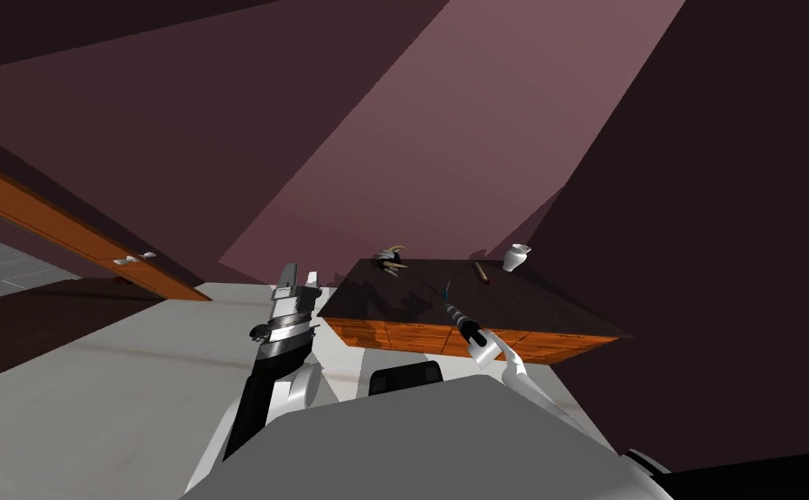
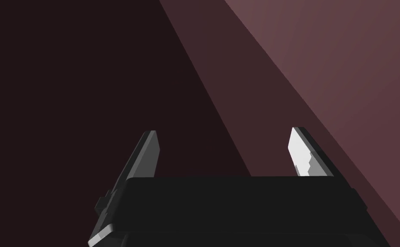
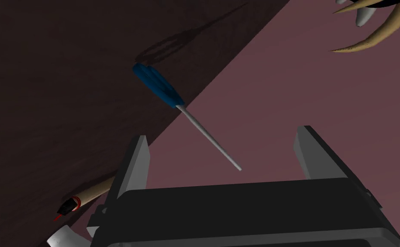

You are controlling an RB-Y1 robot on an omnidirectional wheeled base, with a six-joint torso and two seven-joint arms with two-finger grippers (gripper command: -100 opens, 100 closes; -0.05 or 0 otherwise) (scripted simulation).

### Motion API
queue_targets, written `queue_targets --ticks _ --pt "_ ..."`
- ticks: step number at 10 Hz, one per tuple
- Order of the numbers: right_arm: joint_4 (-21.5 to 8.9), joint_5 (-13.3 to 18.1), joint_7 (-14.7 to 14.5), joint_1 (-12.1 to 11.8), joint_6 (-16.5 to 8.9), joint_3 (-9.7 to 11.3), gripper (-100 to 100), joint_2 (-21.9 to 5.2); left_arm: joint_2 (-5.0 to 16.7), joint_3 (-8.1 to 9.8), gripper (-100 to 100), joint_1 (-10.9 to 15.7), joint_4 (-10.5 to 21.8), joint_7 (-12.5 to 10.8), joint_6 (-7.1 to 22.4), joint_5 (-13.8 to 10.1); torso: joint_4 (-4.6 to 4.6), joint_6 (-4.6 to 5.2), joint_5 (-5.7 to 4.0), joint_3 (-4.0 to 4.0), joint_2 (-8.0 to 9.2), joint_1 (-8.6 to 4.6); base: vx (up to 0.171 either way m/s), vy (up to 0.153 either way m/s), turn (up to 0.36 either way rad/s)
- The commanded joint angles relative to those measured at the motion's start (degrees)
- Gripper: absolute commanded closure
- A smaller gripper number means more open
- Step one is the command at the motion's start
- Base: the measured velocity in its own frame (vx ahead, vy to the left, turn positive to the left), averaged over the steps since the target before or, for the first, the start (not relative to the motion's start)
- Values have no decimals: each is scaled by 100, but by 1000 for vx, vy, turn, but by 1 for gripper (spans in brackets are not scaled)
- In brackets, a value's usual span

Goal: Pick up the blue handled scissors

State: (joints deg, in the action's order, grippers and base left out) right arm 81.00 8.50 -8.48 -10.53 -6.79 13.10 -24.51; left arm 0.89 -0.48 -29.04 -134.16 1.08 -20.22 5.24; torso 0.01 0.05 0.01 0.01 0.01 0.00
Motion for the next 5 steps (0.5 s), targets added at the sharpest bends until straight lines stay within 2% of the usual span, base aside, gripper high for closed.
queue_targets --ticks 1,2,3,5 --pt "-286 95 -72 134 -108 50 -100 -115 0 0 0 0 0 0 0 0 0 0 0 0 0 0 4 10 125" --pt "-470 182 -137 263 -202 90 -100 -200 0 0 0 0 0 0 0 0 0 -2 0 0 -1 0 6 10 212" --pt "-567 182 -137 263 -202 90 -100 -200 0 0 0 1 0 0 0 0 0 -3 0 -1 -2 1 6 3 101" --pt "-1016 354 -265 524 -371 158 -100 -355 0 0 0 0 0 0 0 0 0 -2 0 -1 -3 -1 5 7 169"
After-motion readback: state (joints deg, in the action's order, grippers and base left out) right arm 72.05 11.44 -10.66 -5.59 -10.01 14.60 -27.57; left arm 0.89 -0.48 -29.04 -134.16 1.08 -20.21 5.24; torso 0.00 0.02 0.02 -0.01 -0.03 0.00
